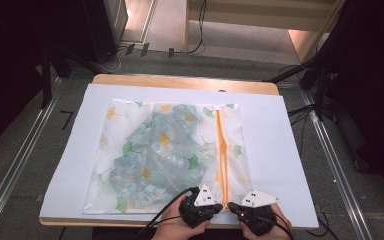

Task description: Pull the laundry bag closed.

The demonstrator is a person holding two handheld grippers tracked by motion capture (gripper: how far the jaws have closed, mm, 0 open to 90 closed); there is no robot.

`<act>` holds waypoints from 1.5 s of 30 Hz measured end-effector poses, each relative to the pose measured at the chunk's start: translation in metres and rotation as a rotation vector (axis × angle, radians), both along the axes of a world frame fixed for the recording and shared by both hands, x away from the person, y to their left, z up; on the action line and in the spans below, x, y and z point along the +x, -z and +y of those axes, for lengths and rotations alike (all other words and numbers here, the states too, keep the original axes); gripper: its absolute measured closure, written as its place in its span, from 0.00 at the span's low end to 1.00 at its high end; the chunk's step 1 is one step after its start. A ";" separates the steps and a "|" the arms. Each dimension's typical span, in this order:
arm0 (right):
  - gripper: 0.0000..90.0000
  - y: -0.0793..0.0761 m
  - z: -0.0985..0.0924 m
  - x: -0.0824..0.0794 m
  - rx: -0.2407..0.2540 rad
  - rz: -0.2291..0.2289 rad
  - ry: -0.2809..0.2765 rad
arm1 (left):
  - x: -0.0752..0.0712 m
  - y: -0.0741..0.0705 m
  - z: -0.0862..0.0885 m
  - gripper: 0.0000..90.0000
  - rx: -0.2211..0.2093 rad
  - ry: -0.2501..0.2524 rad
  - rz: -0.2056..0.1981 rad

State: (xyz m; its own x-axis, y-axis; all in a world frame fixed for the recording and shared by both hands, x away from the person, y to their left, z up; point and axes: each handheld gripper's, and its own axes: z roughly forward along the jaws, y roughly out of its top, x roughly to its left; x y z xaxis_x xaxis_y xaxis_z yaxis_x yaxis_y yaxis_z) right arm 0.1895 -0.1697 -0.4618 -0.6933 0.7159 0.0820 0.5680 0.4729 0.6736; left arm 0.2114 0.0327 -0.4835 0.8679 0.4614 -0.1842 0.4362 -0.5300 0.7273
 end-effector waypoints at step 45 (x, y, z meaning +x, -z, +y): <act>1.00 0.004 -0.001 0.011 0.110 0.063 0.024 | 0.002 -0.001 -0.001 1.00 -0.028 -0.011 0.050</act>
State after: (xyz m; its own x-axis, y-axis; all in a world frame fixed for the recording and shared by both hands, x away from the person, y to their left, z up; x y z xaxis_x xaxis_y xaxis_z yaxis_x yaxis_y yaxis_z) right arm 0.2001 -0.1709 -0.4654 -0.6671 0.7164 0.2041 0.6212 0.3838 0.6833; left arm 0.2134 0.0318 -0.4829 0.8523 0.4647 -0.2402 0.4778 -0.5045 0.7192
